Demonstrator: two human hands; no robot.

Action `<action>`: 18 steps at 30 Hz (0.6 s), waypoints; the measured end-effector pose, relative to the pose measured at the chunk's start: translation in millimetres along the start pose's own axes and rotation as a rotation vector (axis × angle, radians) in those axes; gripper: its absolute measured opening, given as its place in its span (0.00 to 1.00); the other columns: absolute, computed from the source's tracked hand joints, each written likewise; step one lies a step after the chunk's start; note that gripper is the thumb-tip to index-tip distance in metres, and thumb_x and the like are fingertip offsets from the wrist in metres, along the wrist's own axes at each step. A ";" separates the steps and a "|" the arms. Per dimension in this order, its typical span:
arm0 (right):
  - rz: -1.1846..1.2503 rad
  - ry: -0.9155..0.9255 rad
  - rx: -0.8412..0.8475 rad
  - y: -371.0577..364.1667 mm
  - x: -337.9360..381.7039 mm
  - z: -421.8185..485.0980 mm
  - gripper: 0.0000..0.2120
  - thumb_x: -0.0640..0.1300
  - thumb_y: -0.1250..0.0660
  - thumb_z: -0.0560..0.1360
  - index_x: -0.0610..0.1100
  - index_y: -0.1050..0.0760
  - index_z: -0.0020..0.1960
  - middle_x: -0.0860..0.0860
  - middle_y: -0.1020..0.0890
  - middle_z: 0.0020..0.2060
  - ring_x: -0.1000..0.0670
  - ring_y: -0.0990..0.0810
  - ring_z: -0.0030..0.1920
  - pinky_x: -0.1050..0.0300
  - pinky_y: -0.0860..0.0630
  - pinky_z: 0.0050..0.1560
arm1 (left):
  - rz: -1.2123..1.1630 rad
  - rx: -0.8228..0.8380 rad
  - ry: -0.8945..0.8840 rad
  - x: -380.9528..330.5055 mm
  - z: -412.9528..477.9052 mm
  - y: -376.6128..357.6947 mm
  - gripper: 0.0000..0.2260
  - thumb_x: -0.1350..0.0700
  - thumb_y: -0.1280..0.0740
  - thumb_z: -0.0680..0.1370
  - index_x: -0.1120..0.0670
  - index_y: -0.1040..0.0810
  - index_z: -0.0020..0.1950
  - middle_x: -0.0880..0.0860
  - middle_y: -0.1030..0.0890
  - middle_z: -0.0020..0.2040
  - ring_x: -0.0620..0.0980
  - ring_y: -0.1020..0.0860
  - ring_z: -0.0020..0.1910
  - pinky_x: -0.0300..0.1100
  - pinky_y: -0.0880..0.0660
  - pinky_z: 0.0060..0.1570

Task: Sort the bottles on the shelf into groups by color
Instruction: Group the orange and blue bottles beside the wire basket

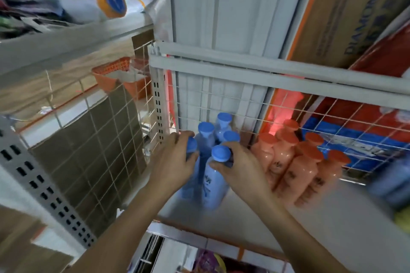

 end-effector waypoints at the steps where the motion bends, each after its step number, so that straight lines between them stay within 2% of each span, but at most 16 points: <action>1: -0.035 0.006 -0.005 -0.5 1.1 -2.3 0.16 0.58 0.29 0.69 0.53 0.28 0.52 0.56 0.21 0.46 0.52 0.21 0.46 0.49 0.24 0.45 | 0.012 0.016 -0.015 -1.9 -1.0 0.9 0.22 0.49 0.34 0.77 0.45 0.33 0.70 0.51 0.28 0.64 0.55 0.26 0.60 0.53 0.26 0.55; 6: -0.103 0.020 -0.011 0.9 1.7 -13.0 0.25 0.60 0.32 0.72 0.55 0.31 0.65 0.57 0.21 0.56 0.52 0.22 0.54 0.49 0.23 0.49 | 0.019 0.025 -0.130 -21.3 -4.8 11.8 0.24 0.50 0.35 0.78 0.51 0.34 0.73 0.52 0.30 0.66 0.53 0.29 0.64 0.52 0.29 0.61; 10: -0.151 0.053 -0.014 16.1 -0.4 -25.1 0.26 0.61 0.34 0.73 0.59 0.35 0.70 0.57 0.22 0.57 0.53 0.22 0.54 0.51 0.22 0.48 | 0.079 -0.008 -0.259 -49.4 -6.5 20.8 0.24 0.48 0.35 0.79 0.52 0.32 0.74 0.52 0.28 0.66 0.53 0.29 0.65 0.48 0.30 0.64; 14: -0.226 0.007 -0.052 44.0 -15.5 -37.7 0.20 0.58 0.35 0.75 0.56 0.28 0.66 0.57 0.21 0.58 0.52 0.21 0.55 0.53 0.24 0.49 | 0.058 -0.065 -0.409 -97.7 -14.4 21.2 0.20 0.50 0.35 0.78 0.54 0.26 0.68 0.52 0.24 0.62 0.52 0.26 0.60 0.46 0.29 0.61; 18: -0.287 -0.025 -0.121 89.7 -45.1 -65.6 0.15 0.54 0.35 0.76 0.54 0.25 0.62 0.55 0.20 0.56 0.52 0.23 0.54 0.53 0.24 0.50 | -0.010 0.004 -0.571 -150.2 -23.6 -11.7 0.20 0.47 0.39 0.77 0.54 0.23 0.65 0.51 0.22 0.61 0.51 0.25 0.60 0.45 0.31 0.62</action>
Point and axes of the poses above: each hand's wrist, its own z-axis towards the middle knuckle, its own y-axis out of the back of the hand, x = y × z, the point moved 7 cm from there along z, towards the middle knuckle
